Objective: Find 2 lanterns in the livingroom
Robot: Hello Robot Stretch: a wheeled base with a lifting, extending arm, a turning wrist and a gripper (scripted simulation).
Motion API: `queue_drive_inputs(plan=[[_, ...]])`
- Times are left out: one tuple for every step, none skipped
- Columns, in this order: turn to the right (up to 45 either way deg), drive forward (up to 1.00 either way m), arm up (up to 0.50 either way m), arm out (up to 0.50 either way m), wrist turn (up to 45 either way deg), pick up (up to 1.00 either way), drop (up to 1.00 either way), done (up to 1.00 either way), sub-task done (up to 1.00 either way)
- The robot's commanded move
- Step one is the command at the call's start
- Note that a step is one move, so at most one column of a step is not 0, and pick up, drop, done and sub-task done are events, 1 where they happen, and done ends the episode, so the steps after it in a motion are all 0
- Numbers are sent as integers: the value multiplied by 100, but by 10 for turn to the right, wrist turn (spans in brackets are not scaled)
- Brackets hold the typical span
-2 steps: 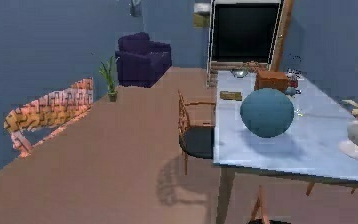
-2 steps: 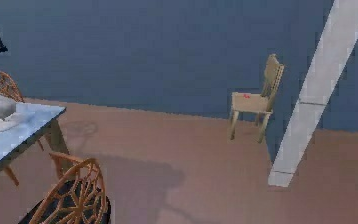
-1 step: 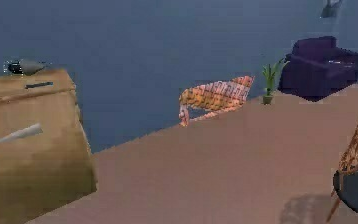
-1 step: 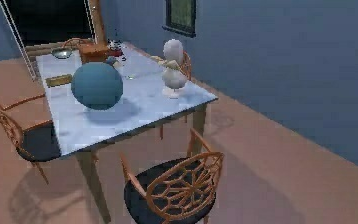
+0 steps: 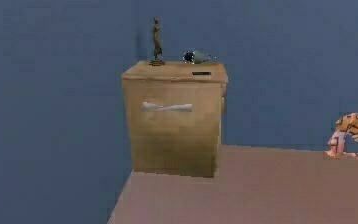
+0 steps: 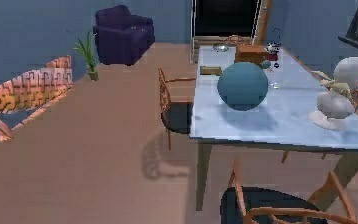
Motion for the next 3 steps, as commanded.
queue_drive_inputs(plan=[[0,90,0,0,0,0,0,0,0],[0,0,0,0,0,0,0,0,100],[450,0,0,0,0,0,0,0,0]])
